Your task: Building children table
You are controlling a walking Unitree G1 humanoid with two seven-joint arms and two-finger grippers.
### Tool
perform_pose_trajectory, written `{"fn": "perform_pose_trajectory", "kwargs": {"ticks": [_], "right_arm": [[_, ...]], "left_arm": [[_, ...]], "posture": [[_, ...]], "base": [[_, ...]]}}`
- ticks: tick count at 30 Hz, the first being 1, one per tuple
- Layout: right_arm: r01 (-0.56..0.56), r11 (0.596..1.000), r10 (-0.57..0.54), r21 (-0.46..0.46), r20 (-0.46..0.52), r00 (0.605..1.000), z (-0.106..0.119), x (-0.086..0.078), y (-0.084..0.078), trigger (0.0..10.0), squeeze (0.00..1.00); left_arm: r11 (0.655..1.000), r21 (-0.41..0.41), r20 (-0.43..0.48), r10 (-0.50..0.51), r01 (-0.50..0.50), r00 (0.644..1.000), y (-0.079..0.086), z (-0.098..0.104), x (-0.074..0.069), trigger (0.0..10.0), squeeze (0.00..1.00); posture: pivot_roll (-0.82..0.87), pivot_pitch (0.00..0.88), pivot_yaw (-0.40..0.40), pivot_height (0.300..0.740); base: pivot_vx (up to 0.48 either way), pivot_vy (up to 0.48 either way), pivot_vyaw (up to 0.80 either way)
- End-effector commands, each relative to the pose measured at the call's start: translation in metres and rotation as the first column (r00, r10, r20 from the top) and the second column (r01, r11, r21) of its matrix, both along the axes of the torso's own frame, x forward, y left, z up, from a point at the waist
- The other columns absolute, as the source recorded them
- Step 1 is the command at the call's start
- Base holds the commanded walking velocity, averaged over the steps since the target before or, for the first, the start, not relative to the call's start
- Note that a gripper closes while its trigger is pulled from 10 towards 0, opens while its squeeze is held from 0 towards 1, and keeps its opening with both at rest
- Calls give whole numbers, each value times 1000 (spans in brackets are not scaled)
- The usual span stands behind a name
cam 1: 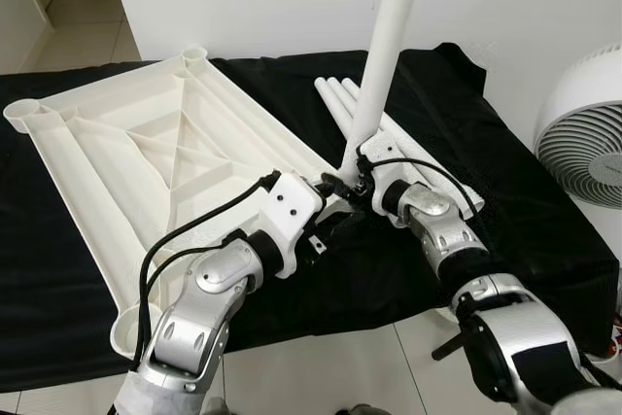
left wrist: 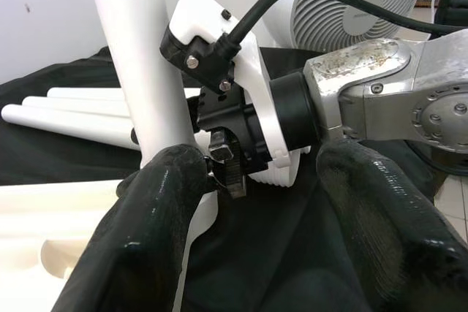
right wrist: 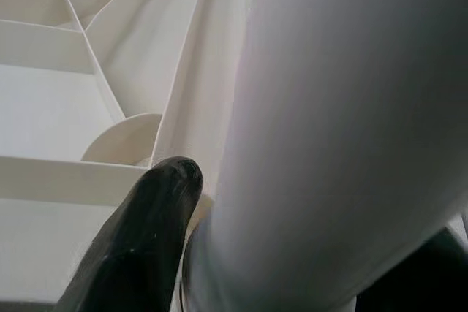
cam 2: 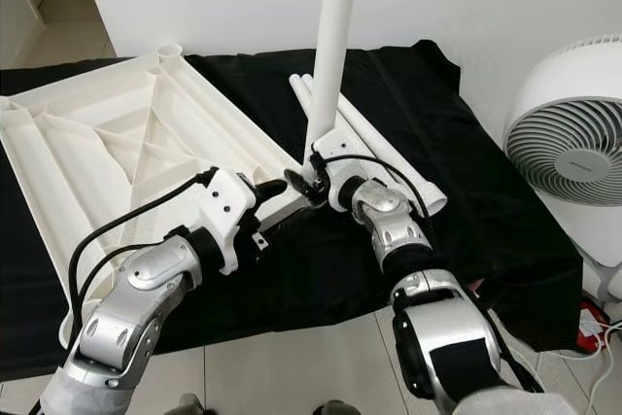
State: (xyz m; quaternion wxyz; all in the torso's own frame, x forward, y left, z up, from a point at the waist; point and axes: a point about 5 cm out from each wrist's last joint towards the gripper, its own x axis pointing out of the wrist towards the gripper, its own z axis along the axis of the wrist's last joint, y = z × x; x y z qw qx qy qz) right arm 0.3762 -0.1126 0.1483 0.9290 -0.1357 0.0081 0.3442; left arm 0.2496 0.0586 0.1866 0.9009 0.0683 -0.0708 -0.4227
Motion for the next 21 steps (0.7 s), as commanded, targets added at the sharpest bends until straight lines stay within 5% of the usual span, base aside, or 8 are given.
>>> {"fn": "perform_pose_trajectory", "kwargs": {"ticks": [1, 7, 8, 10, 11, 21], "right_arm": [[-23, 1000, 23, -13, 0, 1000, 0, 0, 6, 275, 0], [-31, 999, 31, -8, -3, 1000, -3, -1, 3, 0, 0], [-24, 1000, 24, -9, -4, 1000, -5, -1, 1, 4902, 0], [-24, 1000, 24, -9, -4, 1000, -5, -1, 1, 4902, 0], [-14, 1000, 14, -4, -11, 1000, -6, -1, 0, 10000, 0], [97, 995, -96, 26, -49, 994, -16, -1, -1, 10000, 0]], "left_arm": [[999, -1, -1, 52, -52, 999, 2, -1, 2, 10000, 0], [999, -4, -4, 51, -51, 999, 2, -1, 2, 10000, 0], [999, -4, -4, 49, -49, 999, 1, -1, 2, 10000, 0], [999, -4, -4, 49, -49, 999, 1, -1, 2, 10000, 0], [999, -4, -4, 47, -47, 999, 1, -1, 2, 10000, 0], [999, -6, -7, 47, -47, 999, 0, -1, 1, 10000, 0]], "posture": [[-3, 30, 6, 740], [-11, 34, 9, 740], [-11, 34, 9, 740], [-11, 34, 9, 740], [-11, 34, 9, 740], [-10, 43, 0, 740]], "base": [[0, 0, 0], [0, 0, 0], [0, 0, 0], [0, 0, 0], [0, 0, 0], [0, 0, 0]]}}
